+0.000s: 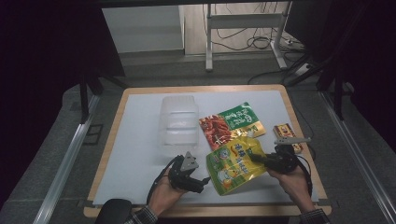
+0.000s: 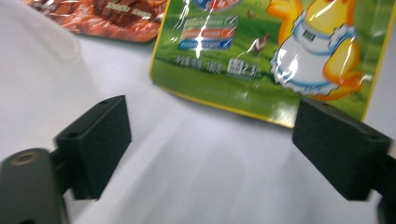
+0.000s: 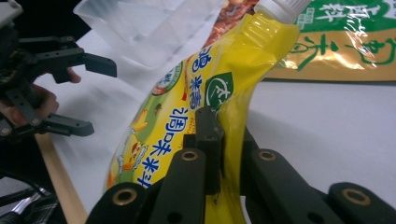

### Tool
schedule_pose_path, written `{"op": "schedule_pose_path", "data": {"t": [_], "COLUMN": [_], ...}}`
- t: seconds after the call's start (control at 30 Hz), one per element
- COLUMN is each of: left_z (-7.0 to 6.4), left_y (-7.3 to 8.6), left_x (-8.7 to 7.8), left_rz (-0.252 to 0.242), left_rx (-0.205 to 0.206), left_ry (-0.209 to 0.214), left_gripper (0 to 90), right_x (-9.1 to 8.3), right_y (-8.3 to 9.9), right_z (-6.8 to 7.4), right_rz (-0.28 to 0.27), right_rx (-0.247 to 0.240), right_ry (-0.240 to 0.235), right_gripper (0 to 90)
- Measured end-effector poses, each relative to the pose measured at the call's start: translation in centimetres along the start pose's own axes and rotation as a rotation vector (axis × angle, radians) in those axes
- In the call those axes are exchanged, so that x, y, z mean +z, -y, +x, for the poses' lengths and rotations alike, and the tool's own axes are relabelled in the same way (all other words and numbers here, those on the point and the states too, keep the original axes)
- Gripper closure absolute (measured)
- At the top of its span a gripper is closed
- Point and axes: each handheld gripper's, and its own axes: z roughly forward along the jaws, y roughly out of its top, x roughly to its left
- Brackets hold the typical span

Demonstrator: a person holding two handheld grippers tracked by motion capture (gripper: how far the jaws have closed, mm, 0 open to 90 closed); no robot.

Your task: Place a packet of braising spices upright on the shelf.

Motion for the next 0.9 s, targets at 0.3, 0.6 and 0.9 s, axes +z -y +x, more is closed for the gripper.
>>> {"op": "schedule_pose_path", "data": {"t": [0.3,0.6,0.9], "left_z": [-0.1,0.0,0.6], "left_y": [1.2,1.6,1.8], "left_x": [-0.5,-1.4,-2.1], "left_rz": [0.001,-0.057,-0.101], "left_rx": [0.071,0.090,0.082], "left_ry": [-0.063,-0.086,-0.086], "left_gripper": [3.3,2.4,2.7], "right_x": [-0.8,-1.7,-2.3], "right_y": [-0.6,-2.2,-3.9], "right_z": [0.3,0.6,1.1], "right_rz": [-0.016,-0.046,-0.063], "right_rx": [0.009,-0.008,-0.035], "right_ry": [-0.040,-0.055,-0.081], "right_gripper": [88.9,89.0,89.1]}}
